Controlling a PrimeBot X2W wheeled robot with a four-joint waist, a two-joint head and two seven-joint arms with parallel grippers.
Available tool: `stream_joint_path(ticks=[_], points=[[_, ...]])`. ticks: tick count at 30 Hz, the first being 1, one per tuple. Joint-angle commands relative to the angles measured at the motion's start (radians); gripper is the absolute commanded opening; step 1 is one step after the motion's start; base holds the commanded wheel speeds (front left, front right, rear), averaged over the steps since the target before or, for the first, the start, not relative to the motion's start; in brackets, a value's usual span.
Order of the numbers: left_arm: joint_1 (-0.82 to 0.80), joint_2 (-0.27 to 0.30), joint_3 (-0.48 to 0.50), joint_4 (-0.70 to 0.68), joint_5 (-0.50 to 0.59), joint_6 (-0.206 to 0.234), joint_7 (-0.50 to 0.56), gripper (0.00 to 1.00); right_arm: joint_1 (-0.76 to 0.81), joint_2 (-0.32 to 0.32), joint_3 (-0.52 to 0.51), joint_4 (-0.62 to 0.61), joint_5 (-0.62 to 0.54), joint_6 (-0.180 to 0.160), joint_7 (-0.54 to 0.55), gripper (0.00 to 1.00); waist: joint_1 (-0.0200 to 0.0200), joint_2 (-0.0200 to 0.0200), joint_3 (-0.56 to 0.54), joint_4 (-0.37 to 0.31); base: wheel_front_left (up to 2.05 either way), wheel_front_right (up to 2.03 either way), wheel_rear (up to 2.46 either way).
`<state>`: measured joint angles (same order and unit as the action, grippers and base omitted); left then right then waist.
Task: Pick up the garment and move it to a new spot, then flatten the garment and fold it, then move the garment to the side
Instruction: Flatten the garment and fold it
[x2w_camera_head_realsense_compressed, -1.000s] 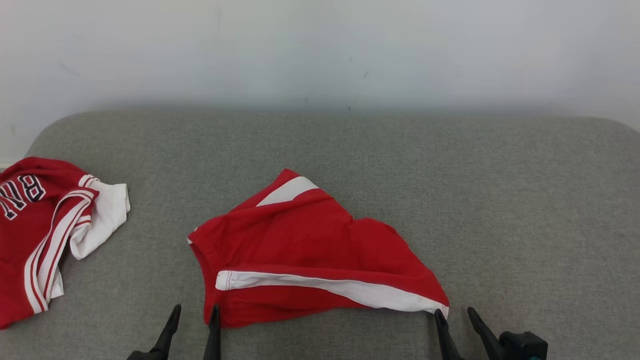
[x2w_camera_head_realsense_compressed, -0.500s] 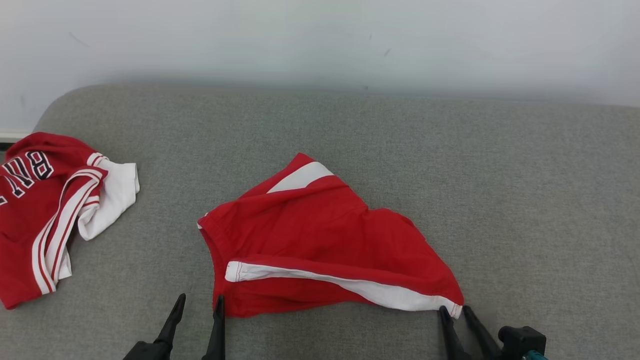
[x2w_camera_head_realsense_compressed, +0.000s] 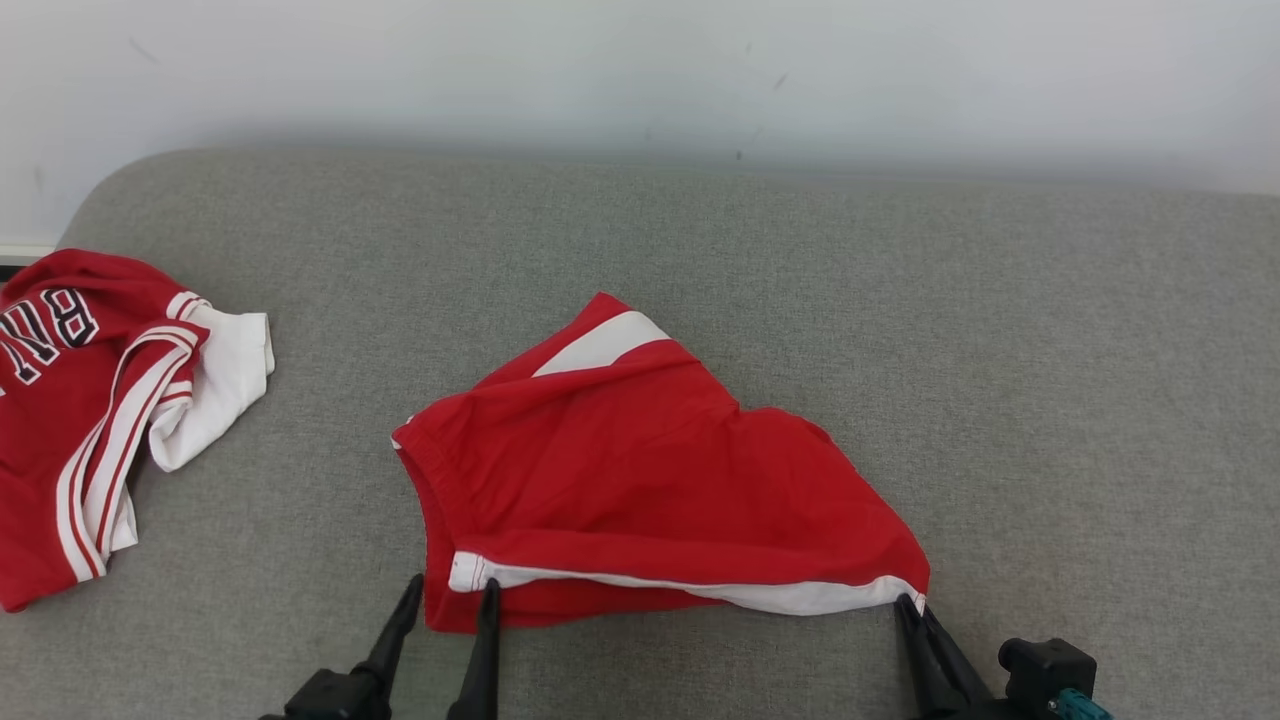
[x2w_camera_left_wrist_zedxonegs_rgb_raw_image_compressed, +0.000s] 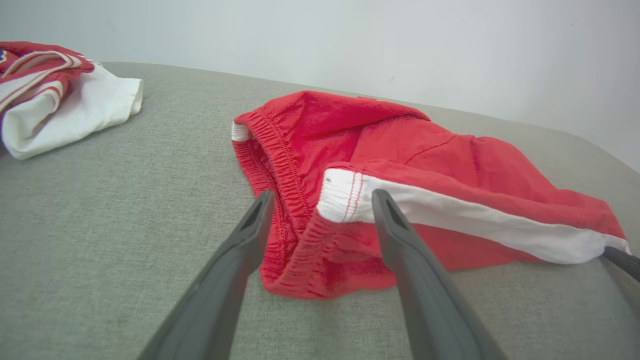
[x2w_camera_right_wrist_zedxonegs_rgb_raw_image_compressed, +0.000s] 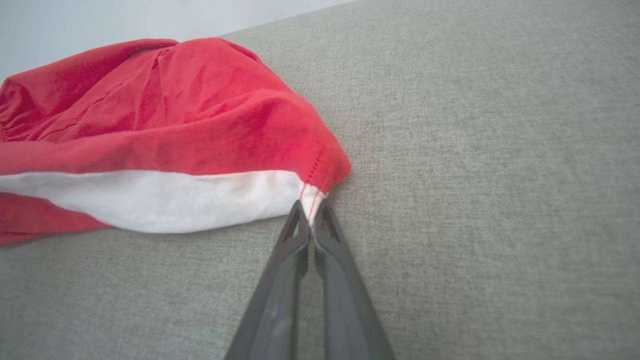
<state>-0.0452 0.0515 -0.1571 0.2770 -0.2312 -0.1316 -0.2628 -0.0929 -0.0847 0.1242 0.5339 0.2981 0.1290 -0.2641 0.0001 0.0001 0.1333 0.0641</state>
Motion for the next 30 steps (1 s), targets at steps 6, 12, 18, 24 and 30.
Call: stream_joint_path(ticks=[6,12,18,24,30], points=[[-0.023,0.025,-0.057,-0.004,-0.092,0.002,-0.003,1.00,0.004,-0.007,0.005,-0.013,-0.011,0.003,0.000,0.00,-0.0001,-0.0001,-0.001,0.002,0.00,0.00,0.00],[-0.046,0.057,-0.128,0.058,-0.191,0.002,-0.003,1.00,-0.008,-0.010,0.018,-0.016,-0.011,0.003,0.000,0.00,-0.0001,-0.0001,0.001,0.000,0.00,0.00,0.00],[-0.039,0.079,-0.168,0.068,-0.244,0.002,-0.003,1.00,-0.005,-0.012,0.012,-0.019,-0.013,0.003,0.000,0.00,-0.0001,-0.0001,0.005,0.001,0.00,0.00,0.00],[-0.025,0.104,-0.204,0.058,-0.283,0.002,-0.003,0.25,-0.005,-0.010,0.008,-0.022,-0.014,0.003,0.000,0.00,-0.0001,-0.0001,0.006,0.006,0.00,0.00,0.00],[-0.017,0.129,-0.238,0.040,-0.299,0.002,-0.003,0.00,-0.006,-0.010,-0.002,-0.026,-0.014,0.003,0.000,0.00,-0.0001,-0.0001,-0.007,0.015,0.00,0.00,0.00]])
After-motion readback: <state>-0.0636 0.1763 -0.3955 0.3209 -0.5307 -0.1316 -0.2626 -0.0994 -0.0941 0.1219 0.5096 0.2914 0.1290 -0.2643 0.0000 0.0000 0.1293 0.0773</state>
